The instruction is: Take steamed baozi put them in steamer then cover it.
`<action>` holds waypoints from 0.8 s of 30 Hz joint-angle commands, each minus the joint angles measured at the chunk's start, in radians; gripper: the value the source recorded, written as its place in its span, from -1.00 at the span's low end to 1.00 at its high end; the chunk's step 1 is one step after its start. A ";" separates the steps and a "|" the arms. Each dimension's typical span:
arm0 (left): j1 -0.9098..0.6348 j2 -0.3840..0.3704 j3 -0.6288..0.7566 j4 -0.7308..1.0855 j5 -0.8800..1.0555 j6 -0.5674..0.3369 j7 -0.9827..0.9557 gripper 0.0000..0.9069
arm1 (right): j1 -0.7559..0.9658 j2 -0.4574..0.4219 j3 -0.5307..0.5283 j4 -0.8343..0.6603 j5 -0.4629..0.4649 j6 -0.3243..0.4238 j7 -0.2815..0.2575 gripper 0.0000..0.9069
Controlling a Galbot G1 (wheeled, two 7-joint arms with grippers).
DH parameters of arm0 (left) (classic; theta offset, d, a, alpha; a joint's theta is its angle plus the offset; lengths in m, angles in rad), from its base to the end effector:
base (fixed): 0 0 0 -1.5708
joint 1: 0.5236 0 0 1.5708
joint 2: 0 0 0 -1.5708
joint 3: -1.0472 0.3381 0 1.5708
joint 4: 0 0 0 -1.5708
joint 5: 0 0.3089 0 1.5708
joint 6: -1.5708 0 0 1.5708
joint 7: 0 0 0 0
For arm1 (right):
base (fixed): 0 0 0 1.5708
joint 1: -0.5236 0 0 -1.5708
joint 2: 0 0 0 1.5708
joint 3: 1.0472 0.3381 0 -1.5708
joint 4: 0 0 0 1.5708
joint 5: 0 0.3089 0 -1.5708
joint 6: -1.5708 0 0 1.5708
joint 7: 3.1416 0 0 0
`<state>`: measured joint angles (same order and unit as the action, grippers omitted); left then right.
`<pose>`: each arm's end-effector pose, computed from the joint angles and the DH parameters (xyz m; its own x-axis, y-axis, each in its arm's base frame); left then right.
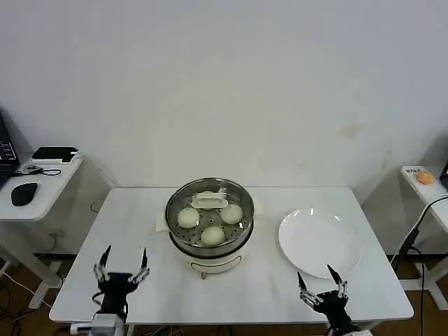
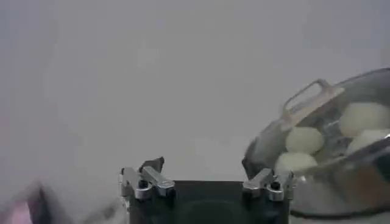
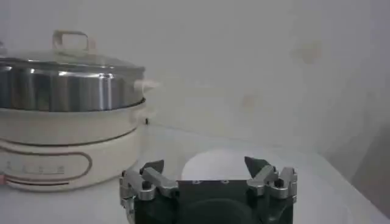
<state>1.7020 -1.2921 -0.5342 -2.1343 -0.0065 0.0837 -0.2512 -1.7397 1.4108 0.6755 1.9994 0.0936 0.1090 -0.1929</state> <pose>0.1062 0.0503 -0.2904 -0.9842 -0.1246 0.1262 -0.0888 0.9621 0.2578 0.0859 -0.0754 -0.3315 -0.9784 -0.1343 0.1574 -0.1511 0.9834 -0.1002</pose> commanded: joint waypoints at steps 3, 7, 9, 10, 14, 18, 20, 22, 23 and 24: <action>0.109 -0.019 -0.064 0.108 -0.228 -0.131 0.003 1.00 | -0.033 -0.006 -0.007 0.045 0.016 -0.003 0.004 1.00; 0.102 -0.022 -0.061 0.122 -0.199 -0.130 0.025 1.00 | -0.033 -0.005 -0.014 0.042 0.016 -0.001 0.004 1.00; 0.098 -0.024 -0.059 0.120 -0.194 -0.128 0.030 1.00 | -0.033 -0.005 -0.019 0.041 0.015 -0.001 0.004 1.00; 0.094 -0.024 -0.059 0.120 -0.193 -0.127 0.034 1.00 | -0.032 -0.004 -0.021 0.040 0.013 0.000 0.004 1.00; 0.087 -0.022 -0.060 0.125 -0.193 -0.136 0.046 1.00 | -0.032 -0.001 -0.029 0.040 0.006 0.005 0.004 1.00; 0.085 -0.026 -0.062 0.110 -0.190 -0.141 0.040 1.00 | -0.033 0.000 -0.030 0.040 0.002 0.010 0.004 1.00; 0.086 -0.028 -0.061 0.100 -0.179 -0.142 0.040 1.00 | -0.033 0.001 -0.035 0.042 0.002 0.010 0.005 1.00; 0.089 -0.027 -0.059 0.095 -0.172 -0.144 0.043 1.00 | -0.034 0.001 -0.040 0.044 0.004 0.006 0.007 1.00; 0.091 -0.027 -0.057 0.092 -0.171 -0.143 0.044 1.00 | -0.034 0.001 -0.044 0.045 0.005 0.002 0.008 1.00; 0.091 -0.027 -0.056 0.092 -0.169 -0.143 0.044 1.00 | -0.034 0.000 -0.045 0.044 0.005 0.000 0.009 1.00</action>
<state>1.7806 -1.3166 -0.5869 -2.0400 -0.1741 -0.0448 -0.2153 -1.7704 1.4123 0.6411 2.0383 0.0975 0.1167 -0.1874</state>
